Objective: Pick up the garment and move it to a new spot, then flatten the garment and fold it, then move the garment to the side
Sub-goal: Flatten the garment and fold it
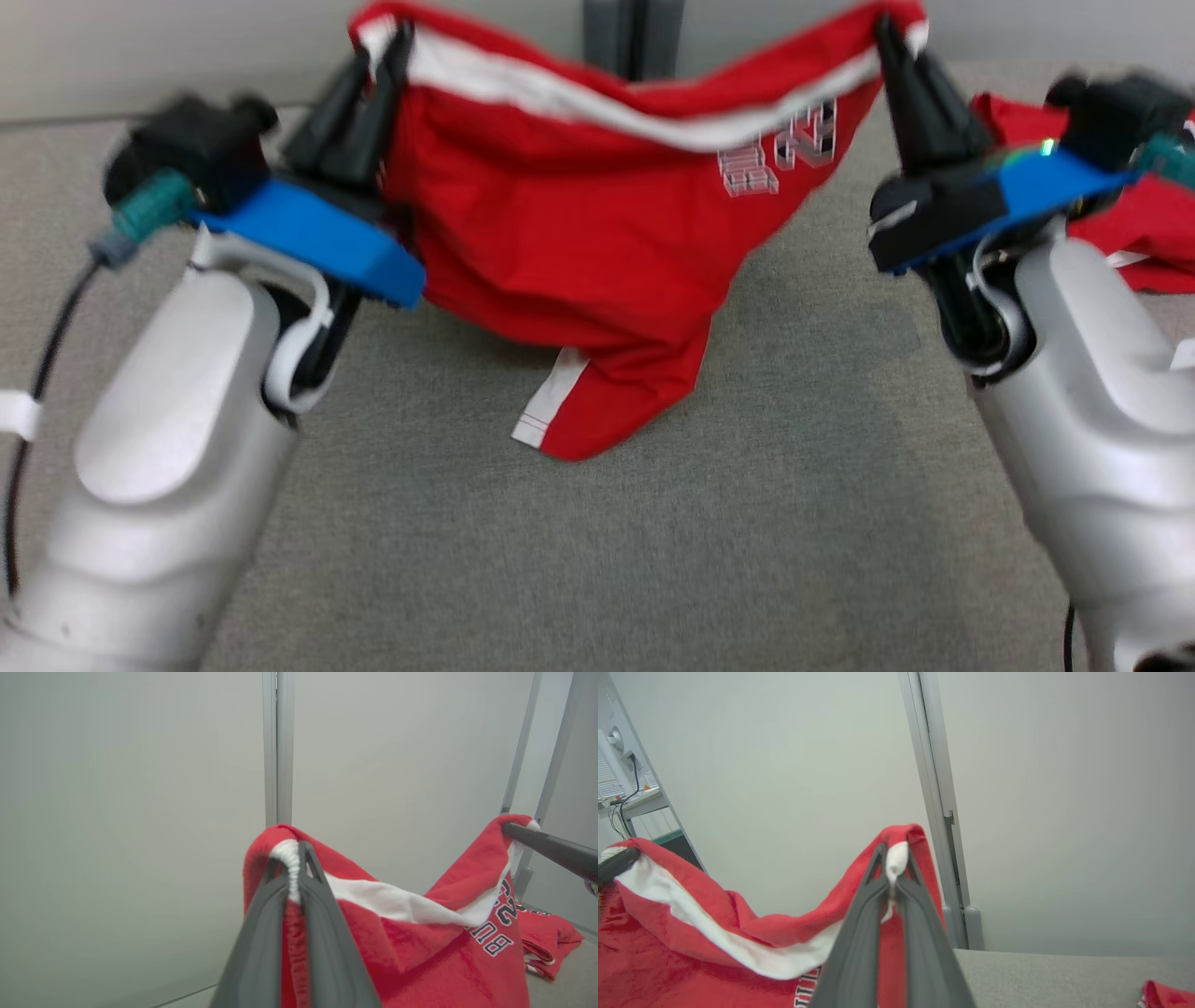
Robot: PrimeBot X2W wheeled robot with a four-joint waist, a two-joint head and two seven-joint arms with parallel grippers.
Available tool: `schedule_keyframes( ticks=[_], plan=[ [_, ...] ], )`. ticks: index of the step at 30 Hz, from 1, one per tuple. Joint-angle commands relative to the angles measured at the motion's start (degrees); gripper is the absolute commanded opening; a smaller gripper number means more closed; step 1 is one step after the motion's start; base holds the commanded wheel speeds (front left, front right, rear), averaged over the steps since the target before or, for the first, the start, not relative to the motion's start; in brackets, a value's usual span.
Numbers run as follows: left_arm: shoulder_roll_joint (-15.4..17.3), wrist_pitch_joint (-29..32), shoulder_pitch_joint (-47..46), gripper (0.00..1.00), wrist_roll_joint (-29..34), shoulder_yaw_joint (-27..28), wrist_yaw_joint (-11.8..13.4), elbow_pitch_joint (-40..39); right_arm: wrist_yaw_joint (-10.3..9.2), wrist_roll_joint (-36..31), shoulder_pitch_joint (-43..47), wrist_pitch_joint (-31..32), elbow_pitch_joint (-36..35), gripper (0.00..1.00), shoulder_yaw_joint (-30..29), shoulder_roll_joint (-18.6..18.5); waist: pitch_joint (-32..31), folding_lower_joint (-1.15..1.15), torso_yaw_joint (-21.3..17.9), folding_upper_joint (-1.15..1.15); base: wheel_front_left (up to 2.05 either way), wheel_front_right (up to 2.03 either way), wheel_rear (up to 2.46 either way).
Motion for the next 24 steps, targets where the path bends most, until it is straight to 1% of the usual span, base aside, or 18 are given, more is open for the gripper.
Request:
schedule_keyframes(
  ticks=[1, 5, 6, 10, 14, 16, 19, 24],
  plan=[
    [1.00, 0.84, -6.99, 0.00, -0.43, 0.01, -0.40, 0.63, 0.01, 1.04, -6.57, -0.07, 2.05, 0.00, 0.06, -0.02, 3.67, -0.02, 0.82, 0.00, 0.00, 0.00, 0.00],
    [2.12, 1.83, -19.54, 0.00, -1.38, -0.91, -0.48, 3.19, 0.01, 3.03, -19.49, -0.36, 7.28, 0.00, 0.12, 0.94, 7.84, -0.02, -0.44, 0.00, 0.00, 0.00, 0.00],
    [2.12, 1.83, -19.54, 0.00, -1.38, -0.91, -0.48, 3.19, 0.01, 3.03, -19.49, -0.36, 7.28, 0.00, 0.12, 0.94, 7.84, -0.02, -0.44, 0.00, 0.00, 0.00, 0.00],
    [3.75, 1.12, -31.23, 0.00, -2.30, -2.34, -0.38, 7.07, 0.01, 3.28, -30.94, -1.11, 12.88, 0.00, 0.27, 1.07, 10.63, -0.02, -1.88, 0.00, 0.00, 0.00, 0.00],
    [4.05, -0.71, -38.89, 0.00, -4.13, -4.04, -0.39, 11.36, 0.01, 3.94, -39.01, -2.08, 17.83, 0.00, 0.38, 1.54, 11.78, -0.02, -2.59, 0.00, 0.00, 0.00, 0.00],
    [4.02, -1.66, -41.58, 0.00, -5.14, -4.94, -0.40, 13.16, 0.01, 4.64, -41.67, -2.57, 19.41, 0.00, 0.68, 1.83, 12.20, -0.02, -2.68, 0.00, 0.00, 0.00, 0.00],
    [3.50, -3.59, -42.87, 0.00, -6.85, -6.58, -0.40, 15.27, 0.01, 5.53, -43.50, -3.25, 20.83, 0.00, 1.62, 1.81, 12.73, -0.02, -2.41, 0.00, 0.00, 0.00, 0.00],
    [3.53, -5.49, -39.80, 0.00, -9.32, -10.18, -0.41, 17.64, 0.01, 6.38, -40.68, -3.68, 23.09, 0.00, 4.55, 1.43, 14.10, -0.02, -1.73, 0.00, 0.00, 0.00, 0.00]
  ],
)
